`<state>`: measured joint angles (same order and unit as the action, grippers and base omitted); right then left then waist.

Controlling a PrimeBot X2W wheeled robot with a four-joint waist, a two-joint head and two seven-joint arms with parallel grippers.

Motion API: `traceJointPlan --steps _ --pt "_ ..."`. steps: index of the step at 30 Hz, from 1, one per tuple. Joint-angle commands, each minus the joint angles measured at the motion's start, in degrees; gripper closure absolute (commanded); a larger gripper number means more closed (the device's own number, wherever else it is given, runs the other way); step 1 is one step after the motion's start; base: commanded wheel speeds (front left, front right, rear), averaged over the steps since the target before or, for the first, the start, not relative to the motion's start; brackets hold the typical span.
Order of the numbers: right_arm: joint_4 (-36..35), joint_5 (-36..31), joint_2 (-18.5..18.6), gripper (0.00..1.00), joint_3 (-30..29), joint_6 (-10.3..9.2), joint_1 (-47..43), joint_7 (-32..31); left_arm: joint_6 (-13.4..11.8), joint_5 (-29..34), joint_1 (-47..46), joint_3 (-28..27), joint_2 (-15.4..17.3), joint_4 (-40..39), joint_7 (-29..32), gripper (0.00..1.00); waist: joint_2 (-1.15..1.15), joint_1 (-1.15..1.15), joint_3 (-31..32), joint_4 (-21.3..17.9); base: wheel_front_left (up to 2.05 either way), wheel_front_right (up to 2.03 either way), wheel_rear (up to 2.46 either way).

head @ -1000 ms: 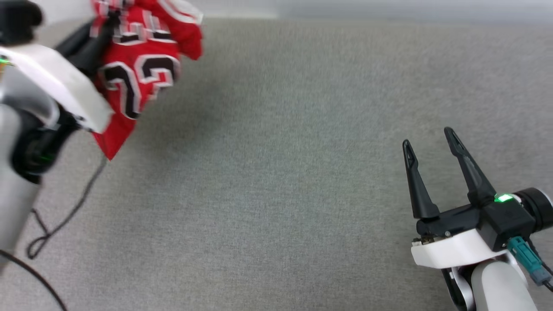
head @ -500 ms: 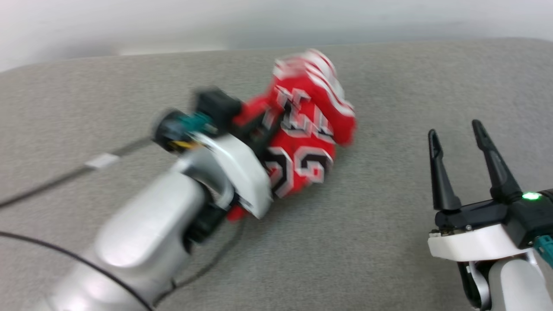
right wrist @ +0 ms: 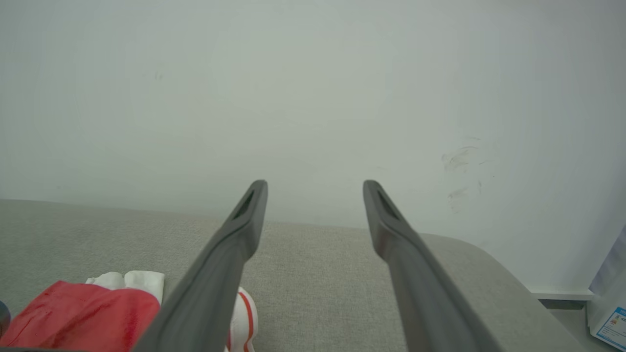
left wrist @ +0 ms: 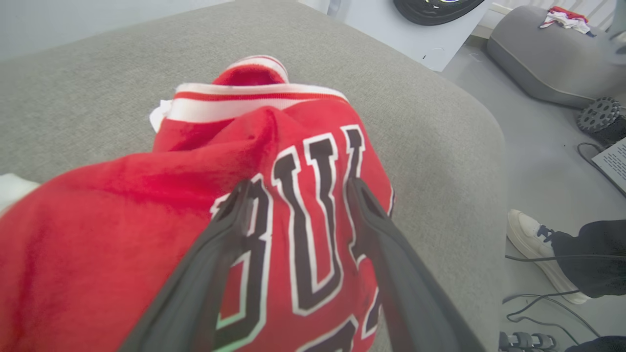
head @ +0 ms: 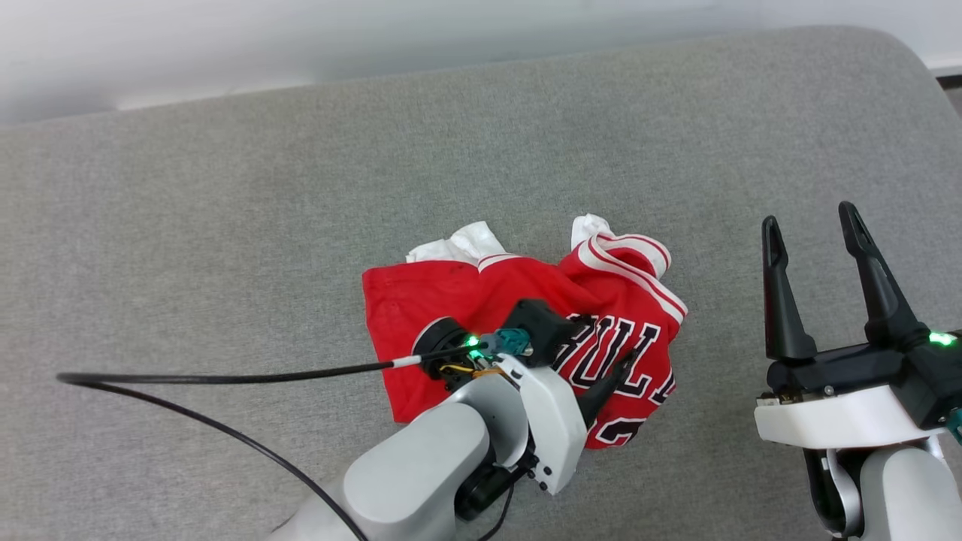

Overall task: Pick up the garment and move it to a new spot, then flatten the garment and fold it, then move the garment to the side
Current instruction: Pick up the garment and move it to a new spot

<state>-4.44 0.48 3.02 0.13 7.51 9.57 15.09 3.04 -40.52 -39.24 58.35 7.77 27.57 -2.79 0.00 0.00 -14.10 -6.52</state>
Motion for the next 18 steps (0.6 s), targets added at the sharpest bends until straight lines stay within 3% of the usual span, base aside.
traceJointPlan --steps 1,7,14,18 --pt "0.21 0.19 -0.23 0.00 -0.14 -0.04 -0.22 0.12 0.04 0.20 0.14 -0.46 0.05 0.44 -0.92 0.00 0.00 0.00 0.58 0.33 0.00 0.00 0.00" --pt "1.08 0.44 -0.22 0.00 -0.09 -0.04 -1.67 0.13 -2.23 -0.12 -1.28 -5.55 3.01 -0.28 -8.50 0.00 0.00 0.00 3.56 2.52 0.00 0.00 0.00" --pt "1.53 -0.26 -0.20 0.00 0.42 -0.04 -3.56 0.12 -7.88 1.62 1.99 -15.74 11.39 -7.47 -12.31 0.00 0.00 0.00 7.03 5.82 0.00 0.00 0.00" --pt "1.32 -0.53 -0.18 0.00 0.88 -0.04 -4.28 0.12 -10.86 3.96 7.55 -24.50 16.08 -15.27 -12.48 0.00 0.00 0.00 8.33 7.10 0.00 0.00 0.00"
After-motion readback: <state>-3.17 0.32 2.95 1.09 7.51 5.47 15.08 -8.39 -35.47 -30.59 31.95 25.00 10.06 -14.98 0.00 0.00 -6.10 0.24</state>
